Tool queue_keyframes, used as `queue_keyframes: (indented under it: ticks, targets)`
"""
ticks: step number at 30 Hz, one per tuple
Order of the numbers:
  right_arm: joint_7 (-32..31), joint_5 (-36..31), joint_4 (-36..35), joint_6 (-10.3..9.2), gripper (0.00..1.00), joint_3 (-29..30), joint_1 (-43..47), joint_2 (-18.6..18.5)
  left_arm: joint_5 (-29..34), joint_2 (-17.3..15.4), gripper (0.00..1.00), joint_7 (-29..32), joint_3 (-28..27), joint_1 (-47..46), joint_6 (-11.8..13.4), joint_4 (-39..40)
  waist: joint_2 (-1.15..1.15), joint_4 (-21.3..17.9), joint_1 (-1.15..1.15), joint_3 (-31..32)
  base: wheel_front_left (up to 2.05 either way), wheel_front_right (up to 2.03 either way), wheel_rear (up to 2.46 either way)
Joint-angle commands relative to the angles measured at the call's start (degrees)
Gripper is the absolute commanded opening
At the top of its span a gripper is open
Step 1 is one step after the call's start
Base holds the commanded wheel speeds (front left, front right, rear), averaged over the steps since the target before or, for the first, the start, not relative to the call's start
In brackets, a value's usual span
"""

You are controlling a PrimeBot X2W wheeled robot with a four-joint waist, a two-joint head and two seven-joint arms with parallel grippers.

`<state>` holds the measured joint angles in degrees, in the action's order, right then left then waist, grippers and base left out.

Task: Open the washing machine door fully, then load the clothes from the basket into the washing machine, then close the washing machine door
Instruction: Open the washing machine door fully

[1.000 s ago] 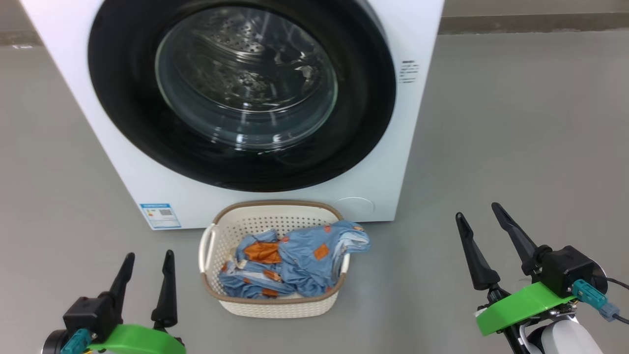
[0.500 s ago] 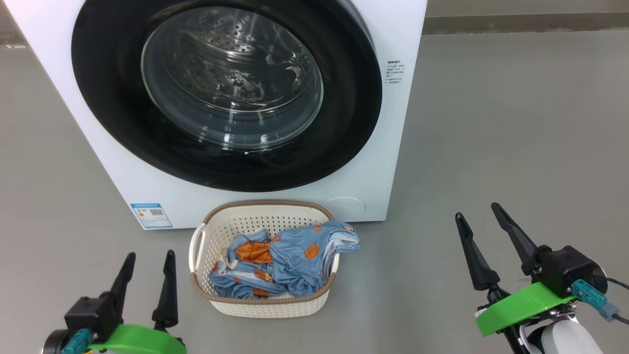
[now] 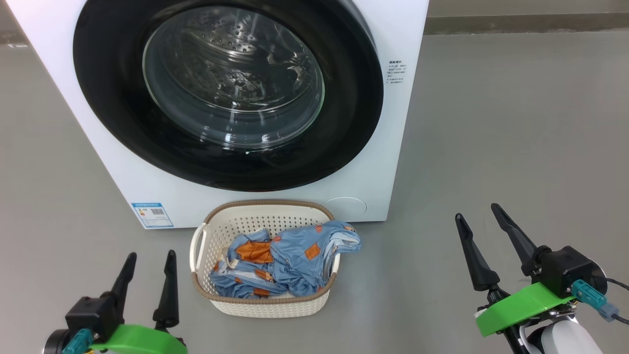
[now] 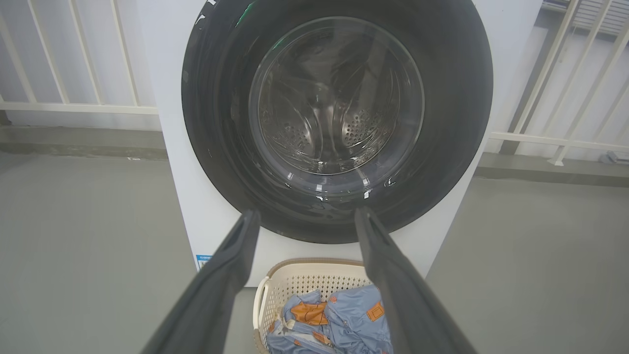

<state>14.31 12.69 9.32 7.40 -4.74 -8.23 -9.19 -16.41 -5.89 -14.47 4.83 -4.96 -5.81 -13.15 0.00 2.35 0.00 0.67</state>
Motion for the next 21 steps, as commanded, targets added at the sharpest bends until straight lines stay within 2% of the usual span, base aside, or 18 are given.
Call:
queue_keyframes:
  ticks: [1, 21]
  targets:
    - [0.69, -0.07, -1.23, 0.09, 1.00, -1.14, -1.71, -0.53, -0.38, -1.36, 1.00, -0.52, -1.71, -1.79, 0.33, 1.66, 0.00, 0.01, 0.00, 0.00, 0.00, 0.00, 0.00]
    - [0.69, 1.00, 0.03, 0.09, 1.00, -1.01, -2.47, -1.44, -0.68, -1.84, 1.00, -0.52, -1.37, -1.85, 0.23, 1.90, 0.00, 0.36, 0.00, -0.61, 0.00, 0.00, 0.00]
